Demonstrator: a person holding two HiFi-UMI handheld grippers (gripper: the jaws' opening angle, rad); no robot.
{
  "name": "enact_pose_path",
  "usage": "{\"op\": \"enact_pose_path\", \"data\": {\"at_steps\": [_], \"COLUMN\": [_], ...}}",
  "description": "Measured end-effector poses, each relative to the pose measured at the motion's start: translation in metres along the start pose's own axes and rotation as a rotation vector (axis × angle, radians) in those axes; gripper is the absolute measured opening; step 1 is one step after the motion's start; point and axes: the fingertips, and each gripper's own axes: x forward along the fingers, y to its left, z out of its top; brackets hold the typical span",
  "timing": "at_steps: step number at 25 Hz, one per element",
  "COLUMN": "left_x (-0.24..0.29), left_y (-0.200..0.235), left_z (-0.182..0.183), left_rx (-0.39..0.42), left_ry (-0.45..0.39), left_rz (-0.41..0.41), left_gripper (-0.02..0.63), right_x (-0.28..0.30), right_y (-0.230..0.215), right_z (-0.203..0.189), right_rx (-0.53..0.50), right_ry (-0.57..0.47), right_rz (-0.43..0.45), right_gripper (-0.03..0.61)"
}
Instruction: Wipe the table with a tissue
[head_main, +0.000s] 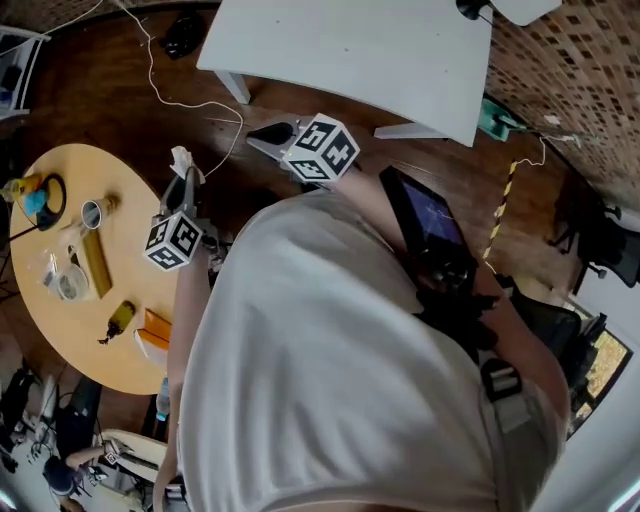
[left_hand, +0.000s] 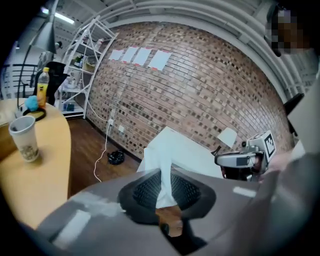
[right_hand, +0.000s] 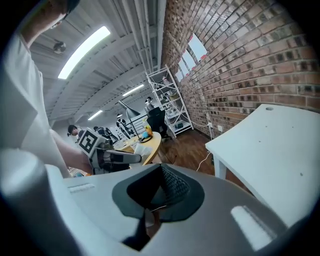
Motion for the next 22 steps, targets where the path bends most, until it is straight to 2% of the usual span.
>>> {"op": "enact_pose_path", "data": {"at_steps": [4,9,14,22], "left_x": [0.042,0.092,0.142,0.201], "left_y": [-0.038,-0.09,-0.135,-0.184], "left_z": [0.005,0.027,0.05,0.066], "left_rx": [0.019,0.117,0.15,0.231], "left_ry": [0.057,0.089,0.093,0.124], "left_rz": [-0.021,-0.08,-0.118,-0.167], "left_gripper": [0.055,0.055,0.055,0.057], "right_x": [-0.029,-0.072,-0.111,-0.144], "right_y": [-0.043,-0.084,-0.118,-0.166], "right_z": [0.002,0.027,0.035,0.044], "right_rx": [0.014,0.11,0.135,0.054], "right_ry": [0.029,-0.055,-0.09,-0.056], "right_rz": [-0.024,0.006,0.019,-0.036], "right_gripper": [0.008,0.008,0.008,0.008]}}
